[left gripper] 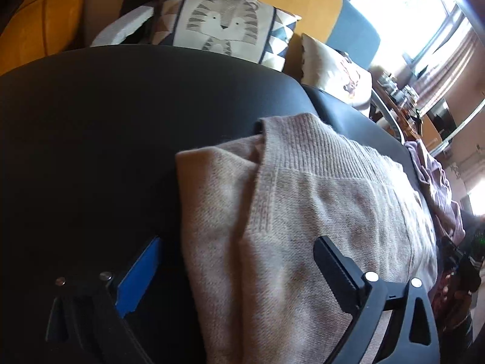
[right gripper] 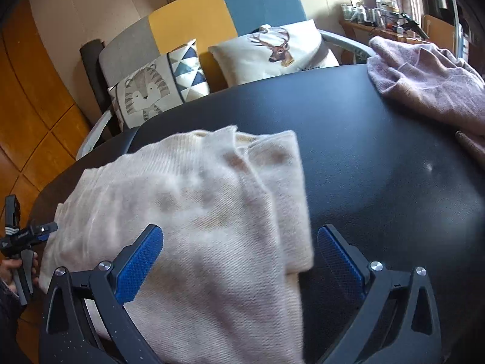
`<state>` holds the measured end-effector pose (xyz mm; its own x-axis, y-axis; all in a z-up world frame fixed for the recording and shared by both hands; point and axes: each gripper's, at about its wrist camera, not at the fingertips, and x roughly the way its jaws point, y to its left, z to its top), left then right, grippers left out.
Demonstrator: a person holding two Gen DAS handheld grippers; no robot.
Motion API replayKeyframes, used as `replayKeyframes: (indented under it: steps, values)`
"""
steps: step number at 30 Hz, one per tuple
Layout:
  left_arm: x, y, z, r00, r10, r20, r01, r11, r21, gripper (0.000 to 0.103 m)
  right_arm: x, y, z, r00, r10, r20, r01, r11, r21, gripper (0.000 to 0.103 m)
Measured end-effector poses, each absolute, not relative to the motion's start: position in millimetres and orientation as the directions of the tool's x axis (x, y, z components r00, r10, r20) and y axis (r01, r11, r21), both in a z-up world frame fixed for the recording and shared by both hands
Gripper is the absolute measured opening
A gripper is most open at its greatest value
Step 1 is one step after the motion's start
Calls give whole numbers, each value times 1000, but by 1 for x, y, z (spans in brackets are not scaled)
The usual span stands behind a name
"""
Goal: Fold clothes
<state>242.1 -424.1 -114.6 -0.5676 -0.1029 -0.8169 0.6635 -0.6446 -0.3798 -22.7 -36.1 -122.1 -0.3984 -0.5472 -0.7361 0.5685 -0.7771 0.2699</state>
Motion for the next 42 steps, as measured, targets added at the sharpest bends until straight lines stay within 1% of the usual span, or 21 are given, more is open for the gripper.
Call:
replayKeyframes:
  steps: [3, 5, 6, 9, 12, 14, 16, 19, 22, 26, 28, 30, 32, 33, 38, 42]
  values:
    - [237, -426, -114, -599, -62, -799, 631, -651, -422, 100, -42, -30, -120, -403, -538, -741, 538, -794, 284, 103]
    - [232, -425, -114, -642, -1, -767, 582, -651, -487, 99, -55, -29, -120, -408, -523, -749, 521, -806, 279, 103]
    - [229, -424, -114, -647, 11, -763, 571, -656, -493, 97, -61, -32, -121, -403, -521, -752, 525, -805, 277, 103]
    - [220, -421, -113, -619, -11, -785, 580, -681, -447, 97, -73, -51, -130, -345, -526, -778, 569, -776, 273, 103]
    - [217, -421, -112, -617, -7, -787, 583, -676, -451, 97, -78, -68, -145, -297, -504, -811, 596, -762, 255, 103]
    - [216, -421, -112, -616, -4, -788, 579, -680, -450, 98, -79, -71, -150, -299, -495, -816, 592, -767, 249, 103]
    - [218, -417, -112, -617, -6, -787, 571, -691, -443, 101, -80, -72, -153, -301, -493, -816, 585, -772, 251, 103]
    - [212, -413, -114, -601, -32, -799, 577, -708, -406, 103, -79, -71, -154, -294, -500, -815, 584, -769, 261, 103]
    - [203, -406, -116, -572, -73, -817, 588, -731, -347, 103, -75, -74, -153, -254, -530, -809, 609, -738, 292, 103]
    - [200, -400, -114, -552, -106, -827, 595, -745, -301, 103, -66, -79, -153, -147, -620, -771, 644, -651, 401, 103]
    - [201, -403, -113, -564, -89, -821, 586, -744, -322, 102, -66, -78, -153, -127, -639, -759, 640, -637, 429, 103]
    - [206, -408, -113, -595, -51, -802, 567, -734, -373, 102, -69, -76, -154, -115, -652, -749, 631, -631, 452, 103]
    - [209, -412, -113, -628, -4, -778, 541, -721, -433, 102, -70, -74, -155, -120, -652, -748, 627, -634, 453, 103]
    - [210, -413, -114, -635, 7, -772, 532, -721, -444, 102, -70, -74, -155, -123, -649, -751, 629, -636, 447, 103]
    - [205, -414, -113, -650, 33, -759, 511, -720, -469, 102, -62, -75, -155, -127, -635, -762, 662, -626, 411, 103]
    - [195, -413, -113, -618, 26, -786, 524, -731, -436, 102, -59, -80, -153, -132, -603, -787, 690, -626, 364, 103]
